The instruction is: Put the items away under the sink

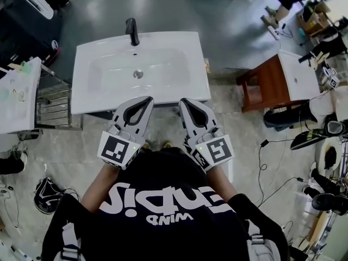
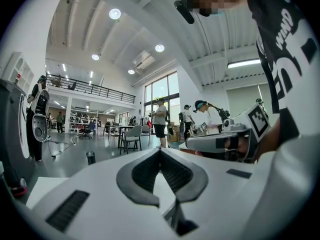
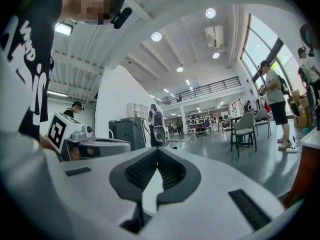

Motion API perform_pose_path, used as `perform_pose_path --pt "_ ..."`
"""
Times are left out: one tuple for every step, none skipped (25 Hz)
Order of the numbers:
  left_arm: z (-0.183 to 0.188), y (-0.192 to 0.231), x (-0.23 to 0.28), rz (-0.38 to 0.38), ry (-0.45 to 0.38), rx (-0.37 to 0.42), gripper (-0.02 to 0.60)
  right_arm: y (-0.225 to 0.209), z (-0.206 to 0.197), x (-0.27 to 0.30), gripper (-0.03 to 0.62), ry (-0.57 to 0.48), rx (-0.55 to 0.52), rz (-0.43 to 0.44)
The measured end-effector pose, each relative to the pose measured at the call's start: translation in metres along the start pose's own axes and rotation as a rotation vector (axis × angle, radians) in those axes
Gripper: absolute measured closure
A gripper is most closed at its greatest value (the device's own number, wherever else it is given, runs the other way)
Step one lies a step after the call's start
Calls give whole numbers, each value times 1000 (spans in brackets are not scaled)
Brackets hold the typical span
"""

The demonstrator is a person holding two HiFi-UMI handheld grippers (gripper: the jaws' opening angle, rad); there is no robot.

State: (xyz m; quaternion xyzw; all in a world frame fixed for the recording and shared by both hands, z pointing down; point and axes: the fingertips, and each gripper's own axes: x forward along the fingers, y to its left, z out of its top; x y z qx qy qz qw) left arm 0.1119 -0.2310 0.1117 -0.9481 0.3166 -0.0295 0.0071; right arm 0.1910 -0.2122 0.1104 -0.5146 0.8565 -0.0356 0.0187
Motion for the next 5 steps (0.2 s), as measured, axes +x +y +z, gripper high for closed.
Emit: perform_pose_path --pt "0 0 0 -3 -3 1 561 0 0 1 576 0 0 1" --pt "0 1 1 -4 -1 1 561 0 0 2 576 0 0 1" --pt "0 2 1 -3 2 1 561 0 0 2 576 1 0 1" --pt "-1 3 1 -1 7 0 561 0 0 3 576 1 0 2" --pt "-1 4 1 1 12 0 561 0 0 3 576 1 0 2"
